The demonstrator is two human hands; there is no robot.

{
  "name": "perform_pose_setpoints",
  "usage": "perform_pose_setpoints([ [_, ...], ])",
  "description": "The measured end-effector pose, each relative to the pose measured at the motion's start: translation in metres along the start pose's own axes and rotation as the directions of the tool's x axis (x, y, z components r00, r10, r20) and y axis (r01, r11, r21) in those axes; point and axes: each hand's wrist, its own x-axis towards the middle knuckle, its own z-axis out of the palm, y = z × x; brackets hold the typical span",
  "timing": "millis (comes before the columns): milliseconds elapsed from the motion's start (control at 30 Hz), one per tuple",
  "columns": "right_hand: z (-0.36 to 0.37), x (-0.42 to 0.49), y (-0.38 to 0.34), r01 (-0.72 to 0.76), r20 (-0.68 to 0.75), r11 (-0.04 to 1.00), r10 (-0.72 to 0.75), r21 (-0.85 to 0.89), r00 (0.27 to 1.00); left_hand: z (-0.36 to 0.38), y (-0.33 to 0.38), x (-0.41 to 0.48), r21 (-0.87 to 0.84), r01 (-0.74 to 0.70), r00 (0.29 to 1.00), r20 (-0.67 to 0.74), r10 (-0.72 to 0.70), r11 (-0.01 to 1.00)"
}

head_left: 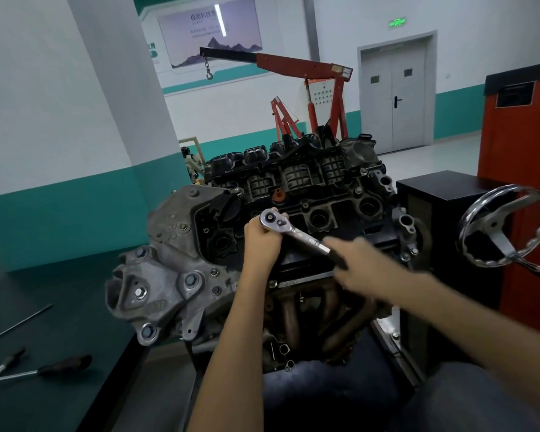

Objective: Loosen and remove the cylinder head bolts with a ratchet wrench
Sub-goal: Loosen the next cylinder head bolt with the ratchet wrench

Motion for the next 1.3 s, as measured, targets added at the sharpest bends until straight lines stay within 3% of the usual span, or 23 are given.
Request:
perform_pose_setpoints([
  [100, -0.043, 0.028, 0.015, 0.136, 0.005, 0.922, -0.144, -0.363, 0.99, -0.002, 0.003, -0.003, 0.006, -0.019, 1.0, -0.014, 0.019, 1.0],
  [200, -0.036, 0.029, 0.01, 0.13, -0.036, 0.913, -0.156, -0.387, 0.987, -0.006, 0.0, -0.009, -0.033, -0.009, 0.999, -0.037, 0.007, 0.999],
  [300, 0.008, -0.004, -0.007, -0.008, -0.126, 0.998, 0.0, -0.058, 0.992, -0.003, -0.004, -0.009, -0.053, -0.003, 0.999, -0.048, 0.0, 0.999],
  [400, 0.063, -0.025, -0.048, -0.085, -0.134, 0.934, 0.139, 0.346, 0.981, 0.001, -0.004, -0.007, -0.038, 0.0, 0.997, -0.077, -0.003, 0.999],
  [500, 0.094, -0.022, -0.08, -0.114, -0.138, 0.854, 0.212, 0.508, 0.967, -0.001, -0.004, -0.003, 0.067, 0.002, 0.996, -0.091, 0.004, 0.998],
  [567, 0.089, -0.021, -0.078, -0.131, -0.1, 0.858, 0.207, 0.497, 0.973, -0.003, -0.003, -0.001, 0.053, 0.017, 0.996, -0.084, -0.012, 0.998],
  [667, 0.05, -0.017, -0.037, -0.097, 0.002, 0.937, 0.102, 0.334, 0.995, -0.004, -0.003, 0.002, 0.02, 0.012, 1.0, -0.023, -0.011, 1.0],
  [733, 0.007, -0.002, -0.004, 0.009, 0.05, 0.997, -0.013, 0.073, 0.999, -0.005, 0.0, 0.0, 0.039, -0.032, 0.999, 0.021, 0.031, 0.999],
  [833, -0.048, 0.033, 0.017, 0.173, 0.075, 0.908, -0.157, -0.382, 0.985, -0.007, 0.003, -0.001, 0.068, -0.071, 0.997, 0.041, 0.068, 0.995],
  [900, -0.053, 0.043, 0.016, 0.208, 0.056, 0.853, -0.207, -0.478, 0.977, -0.007, 0.002, -0.005, 0.035, -0.054, 0.999, 0.005, 0.053, 0.998],
  [1000, -0.018, 0.014, 0.008, 0.088, -0.043, 0.948, -0.106, -0.307, 0.993, -0.004, -0.001, -0.01, -0.012, -0.031, 0.999, -0.028, 0.03, 0.999],
  [1067, 0.022, -0.013, -0.009, -0.04, -0.102, 0.999, 0.042, 0.022, 0.994, 0.001, -0.001, -0.011, -0.029, -0.023, 0.999, -0.046, 0.021, 0.999],
  [1167, 0.078, -0.026, -0.057, -0.112, -0.119, 0.899, 0.178, 0.422, 0.977, 0.004, 0.0, -0.007, -0.012, 0.002, 0.997, -0.078, -0.003, 1.0],
  [1233, 0.1, -0.023, -0.085, -0.13, -0.129, 0.818, 0.242, 0.56, 0.962, 0.001, 0.0, -0.005, 0.057, -0.018, 0.997, -0.08, 0.022, 0.998],
  [1300, 0.101, -0.022, -0.089, -0.13, -0.124, 0.795, 0.25, 0.593, 0.96, -0.001, -0.001, -0.004, 0.094, -0.023, 0.997, -0.073, 0.03, 0.995],
])
